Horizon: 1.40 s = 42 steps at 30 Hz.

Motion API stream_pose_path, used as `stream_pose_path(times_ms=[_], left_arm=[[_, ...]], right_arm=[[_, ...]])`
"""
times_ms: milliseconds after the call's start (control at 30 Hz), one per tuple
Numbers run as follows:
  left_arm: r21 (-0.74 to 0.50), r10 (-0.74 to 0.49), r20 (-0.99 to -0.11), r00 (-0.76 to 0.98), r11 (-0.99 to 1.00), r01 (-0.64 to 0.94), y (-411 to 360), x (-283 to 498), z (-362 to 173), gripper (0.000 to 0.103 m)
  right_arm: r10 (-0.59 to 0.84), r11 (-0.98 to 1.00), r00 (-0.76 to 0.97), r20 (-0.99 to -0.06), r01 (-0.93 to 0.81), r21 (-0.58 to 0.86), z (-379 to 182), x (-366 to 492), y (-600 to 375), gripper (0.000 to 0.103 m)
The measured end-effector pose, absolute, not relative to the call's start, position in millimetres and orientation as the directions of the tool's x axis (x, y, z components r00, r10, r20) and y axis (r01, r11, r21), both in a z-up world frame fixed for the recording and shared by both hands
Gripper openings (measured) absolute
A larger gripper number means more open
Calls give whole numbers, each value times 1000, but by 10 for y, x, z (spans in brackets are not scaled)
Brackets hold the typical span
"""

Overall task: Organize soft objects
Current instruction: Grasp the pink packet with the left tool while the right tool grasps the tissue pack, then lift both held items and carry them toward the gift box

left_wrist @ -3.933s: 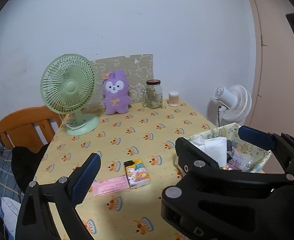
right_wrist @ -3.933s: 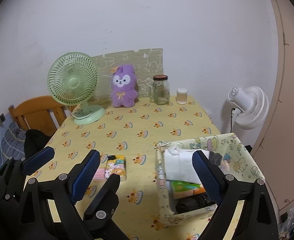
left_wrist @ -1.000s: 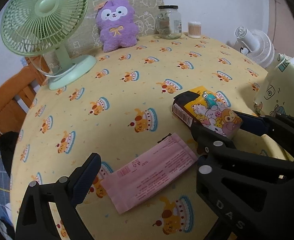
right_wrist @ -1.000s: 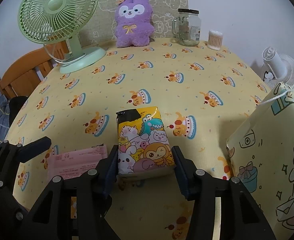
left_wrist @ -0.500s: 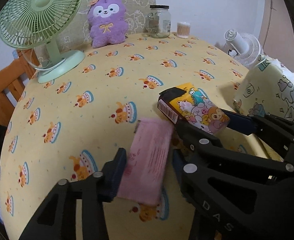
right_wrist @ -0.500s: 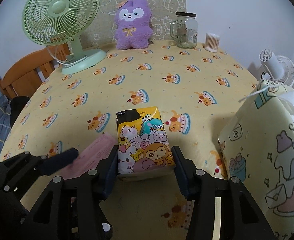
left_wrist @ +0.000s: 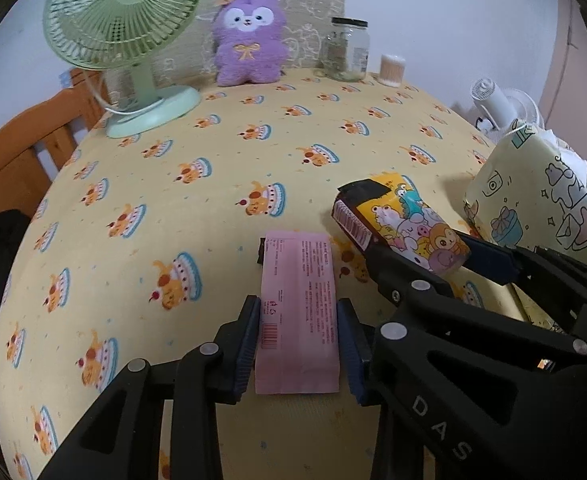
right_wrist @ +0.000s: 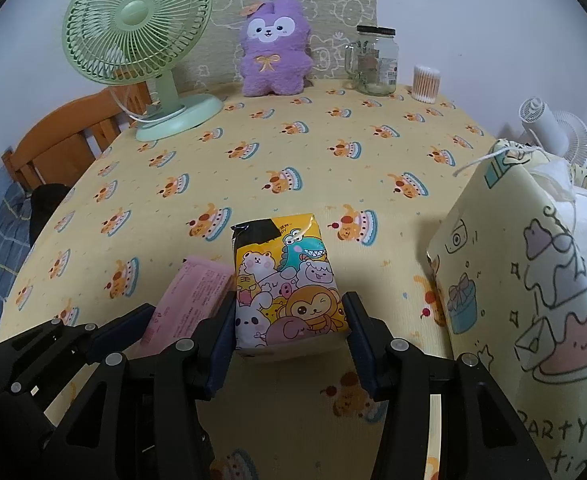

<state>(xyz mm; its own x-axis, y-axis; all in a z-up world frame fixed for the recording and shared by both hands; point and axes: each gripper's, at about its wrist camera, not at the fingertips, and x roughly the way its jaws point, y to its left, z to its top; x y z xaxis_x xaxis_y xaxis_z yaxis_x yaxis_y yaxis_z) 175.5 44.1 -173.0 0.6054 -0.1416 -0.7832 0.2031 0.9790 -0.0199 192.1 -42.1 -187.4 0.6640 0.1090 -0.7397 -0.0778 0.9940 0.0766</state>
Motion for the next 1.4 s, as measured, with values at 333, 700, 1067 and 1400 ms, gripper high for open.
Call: stream_pose_path(times_ms=[333, 700, 1067, 1400], left_arm=[[-26, -116, -750, 652, 989, 146, 422, 1562, -1560, 38], [7, -84, -709, 701, 992, 126, 371, 1357, -1312, 38], [20, -63, -669, 741, 994, 103, 365, 1162, -1078, 38], [35, -52, -629, 776, 995, 94, 394, 1059, -824, 38]], right_arm=[[126, 992, 688, -714, -96, 82, -1707, 1758, -467, 54], [140, 990, 723, -676, -113, 84, -1467, 1552, -513, 54], [149, 988, 755, -639, -134, 73, -1230, 1370, -519, 54], [161, 986, 781, -603, -149, 70, -966, 1263, -465, 54]])
